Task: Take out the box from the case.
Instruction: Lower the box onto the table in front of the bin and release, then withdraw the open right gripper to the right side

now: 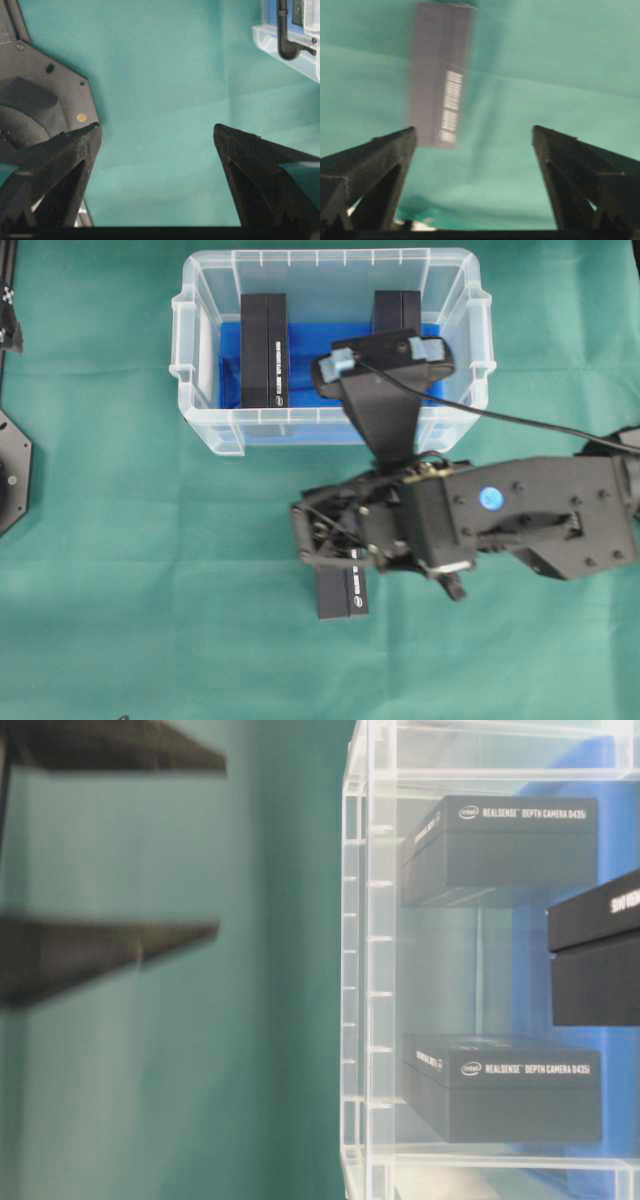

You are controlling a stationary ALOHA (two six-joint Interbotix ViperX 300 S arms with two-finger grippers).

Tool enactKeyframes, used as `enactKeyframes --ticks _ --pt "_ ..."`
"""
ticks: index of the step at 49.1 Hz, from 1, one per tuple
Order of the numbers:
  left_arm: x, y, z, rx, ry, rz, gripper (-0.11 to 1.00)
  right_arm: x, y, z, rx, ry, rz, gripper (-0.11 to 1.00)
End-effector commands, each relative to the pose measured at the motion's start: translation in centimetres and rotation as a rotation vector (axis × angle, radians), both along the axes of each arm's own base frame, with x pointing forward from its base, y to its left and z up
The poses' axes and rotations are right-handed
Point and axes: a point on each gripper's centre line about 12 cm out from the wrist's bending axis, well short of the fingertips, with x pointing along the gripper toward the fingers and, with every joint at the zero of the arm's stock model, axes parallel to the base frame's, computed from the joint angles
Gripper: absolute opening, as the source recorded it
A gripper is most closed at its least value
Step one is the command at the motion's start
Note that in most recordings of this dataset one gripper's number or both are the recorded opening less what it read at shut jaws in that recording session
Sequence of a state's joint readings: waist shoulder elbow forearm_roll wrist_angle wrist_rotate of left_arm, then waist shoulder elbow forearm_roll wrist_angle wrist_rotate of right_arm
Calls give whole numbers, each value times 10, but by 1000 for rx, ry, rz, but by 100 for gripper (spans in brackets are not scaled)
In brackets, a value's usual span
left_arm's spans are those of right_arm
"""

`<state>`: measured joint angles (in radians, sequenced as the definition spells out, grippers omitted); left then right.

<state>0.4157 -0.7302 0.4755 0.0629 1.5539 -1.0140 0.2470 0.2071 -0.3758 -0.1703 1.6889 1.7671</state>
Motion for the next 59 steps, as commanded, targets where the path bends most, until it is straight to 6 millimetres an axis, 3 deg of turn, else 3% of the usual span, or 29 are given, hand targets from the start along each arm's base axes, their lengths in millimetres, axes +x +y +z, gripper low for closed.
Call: enactKeyframes --ticks 1,14,23,31,37,46,59 --pt "2 0 4 4 -17 -1 99 -26 4 25 16 -15 11 94" --pt "2 -2 4 -15 -26 30 99 -92 8 18 58 40 26 94" --pt "2 -1 4 -21 -32 77 99 -146 0 11 88 -30 -3 94" --pt "2 -1 2 -23 -24 76 99 -183 -9 5 96 -46 -16 93" --pt "3 -2 1 -24 -23 68 99 -193 -13 0 93 -51 -6 92" --pt "4 -3 0 -26 -22 65 99 -193 -20 -7 67 -47 11 91" --pt "8 -1 -1 -25 -12 66 99 -193 -79 -12 -5 -58 -10 91"
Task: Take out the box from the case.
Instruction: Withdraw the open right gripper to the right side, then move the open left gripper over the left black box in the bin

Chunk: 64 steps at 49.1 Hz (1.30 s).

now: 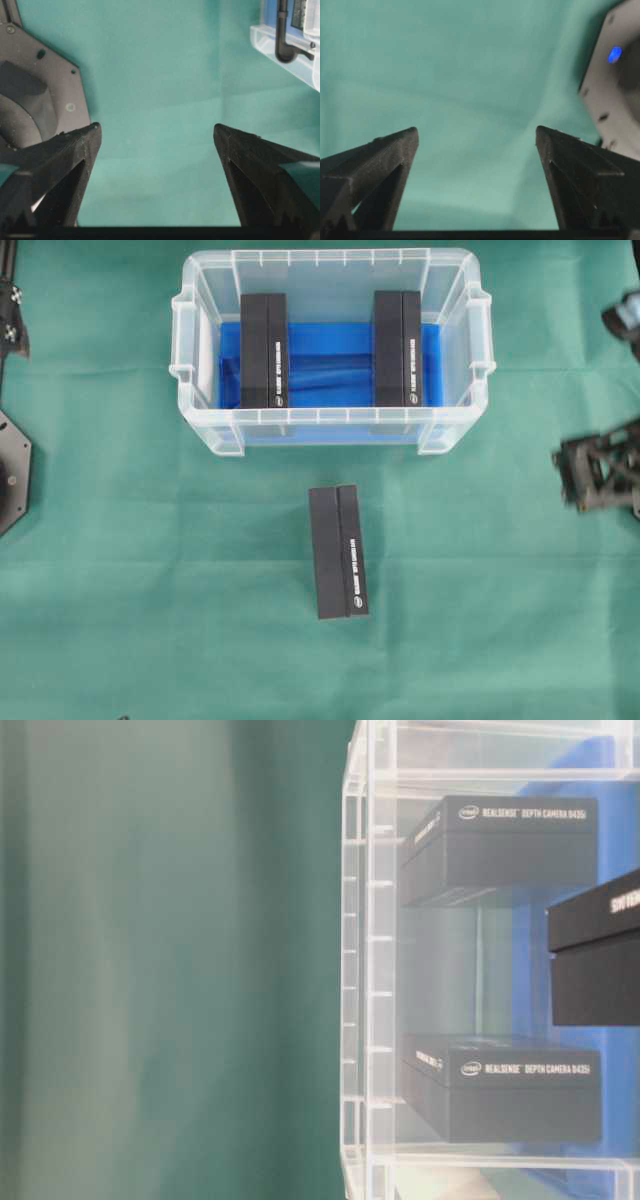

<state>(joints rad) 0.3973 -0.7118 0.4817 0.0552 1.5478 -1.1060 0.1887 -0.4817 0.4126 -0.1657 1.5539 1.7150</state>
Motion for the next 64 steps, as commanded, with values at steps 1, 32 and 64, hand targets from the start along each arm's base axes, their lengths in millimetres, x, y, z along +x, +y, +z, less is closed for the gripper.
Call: enactKeyframes --ticks 1,32,64 --pt "2 1 3 8 -8 -2 99 -3 -24 5 -12 -37 -29 91" --pt "2 1 3 7 -11 7 99 -14 -150 -9 -83 -24 -51 91" --pt "9 4 3 1 1 16 99 -13 -150 -10 -78 -23 -51 91"
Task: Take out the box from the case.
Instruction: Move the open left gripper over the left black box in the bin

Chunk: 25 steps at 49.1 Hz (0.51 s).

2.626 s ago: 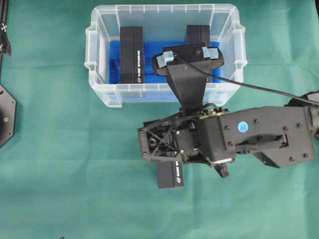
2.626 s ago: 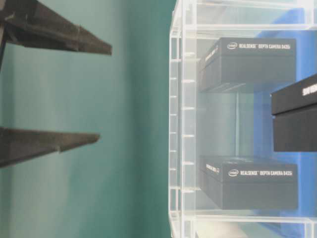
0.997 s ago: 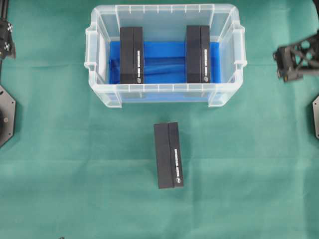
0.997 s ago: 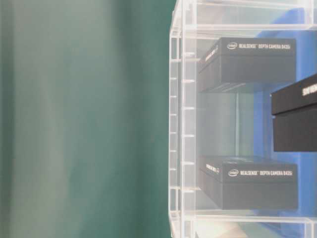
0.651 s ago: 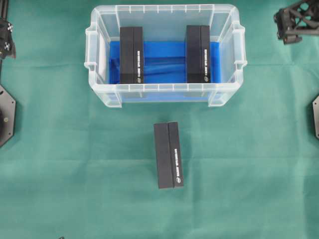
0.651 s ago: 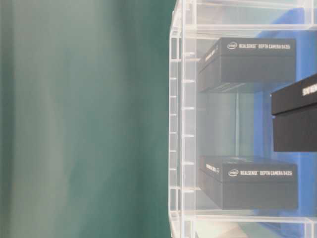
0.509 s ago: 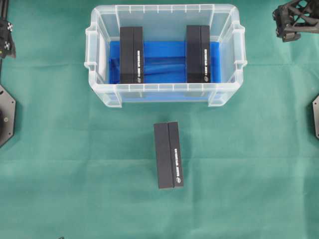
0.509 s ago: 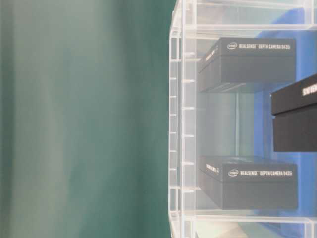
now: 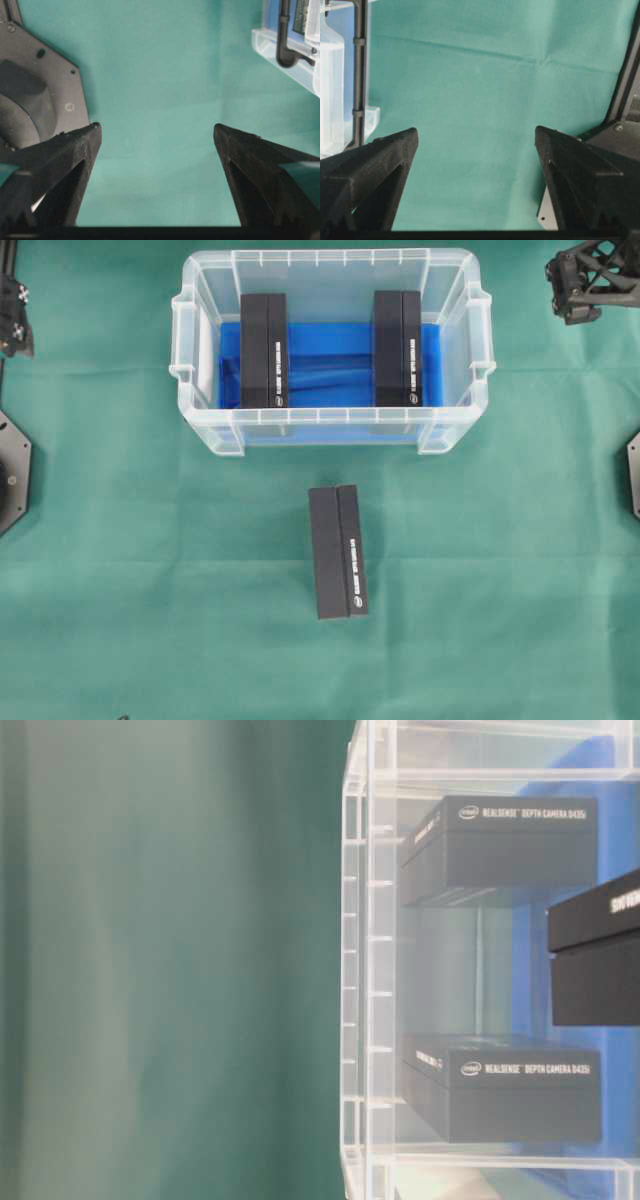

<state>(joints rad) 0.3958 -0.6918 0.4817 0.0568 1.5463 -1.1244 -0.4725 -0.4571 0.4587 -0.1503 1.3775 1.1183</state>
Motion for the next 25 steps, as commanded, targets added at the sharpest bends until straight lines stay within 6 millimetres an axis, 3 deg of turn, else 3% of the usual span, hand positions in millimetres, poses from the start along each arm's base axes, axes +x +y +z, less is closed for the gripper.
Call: enactKeyframes --ticks 1,9,25 --pt "6 3 5 9 -10 -1 99 1 -1 7 -11 -24 -1 91" --pt "23 10 6 13 -20 -2 99 1 -1 7 -10 -23 -1 91" --pt "88 19 1 11 -20 -45 99 1 -2 7 -14 -19 2 91"
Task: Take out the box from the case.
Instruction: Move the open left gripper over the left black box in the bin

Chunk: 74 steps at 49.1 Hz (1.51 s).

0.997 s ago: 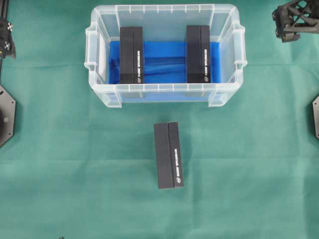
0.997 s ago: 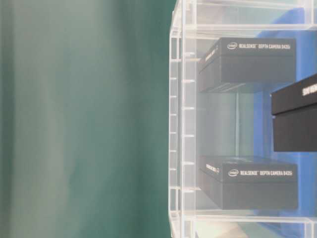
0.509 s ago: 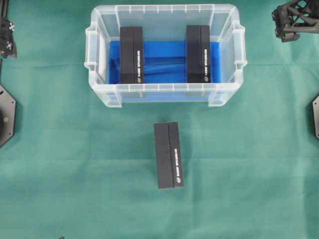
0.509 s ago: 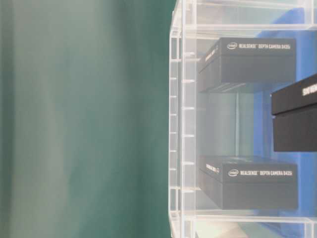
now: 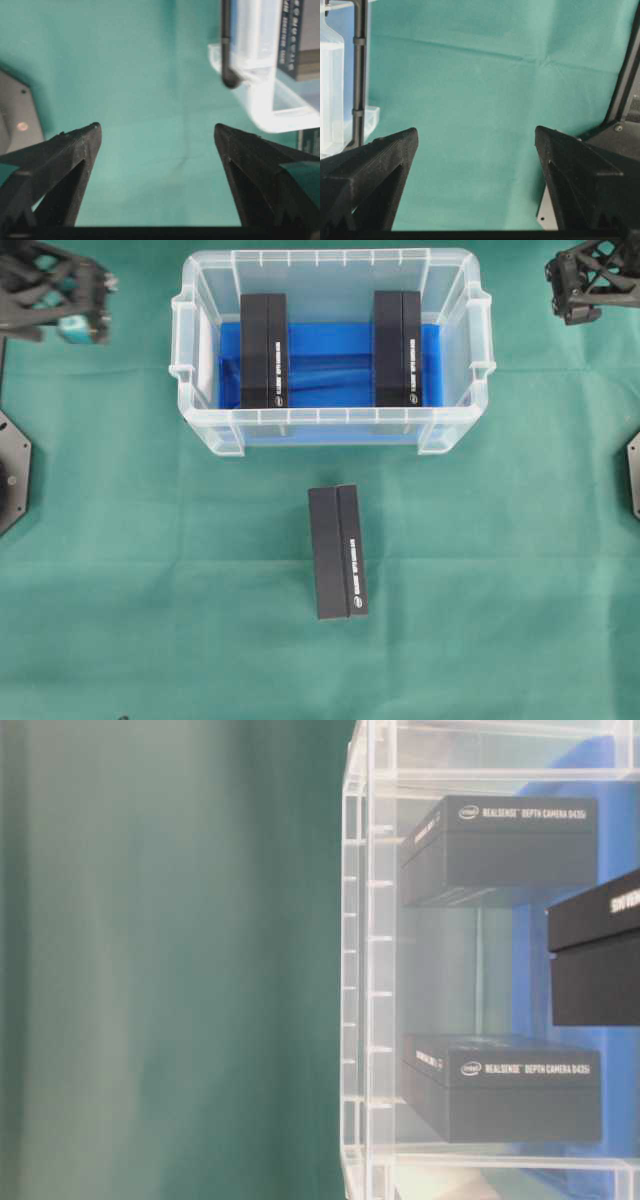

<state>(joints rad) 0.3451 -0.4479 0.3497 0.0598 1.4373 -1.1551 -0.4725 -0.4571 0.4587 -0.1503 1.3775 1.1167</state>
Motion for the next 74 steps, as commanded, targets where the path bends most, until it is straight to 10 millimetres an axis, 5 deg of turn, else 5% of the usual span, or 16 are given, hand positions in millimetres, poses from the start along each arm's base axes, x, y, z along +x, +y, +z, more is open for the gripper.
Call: enactKeyframes --ticks 1,23,39,74 --pt "19 2 7 14 -19 -20 99 1 -1 7 -13 -20 2 91" --pt "114 7 11 24 -58 -33 99 1 -2 7 -27 -26 16 91" --pt "163 10 15 34 -72 -53 99 0 -2 6 -29 -23 28 91" --pt "158 12 7 34 -7 -37 99 2 -2 7 -37 -39 30 91"
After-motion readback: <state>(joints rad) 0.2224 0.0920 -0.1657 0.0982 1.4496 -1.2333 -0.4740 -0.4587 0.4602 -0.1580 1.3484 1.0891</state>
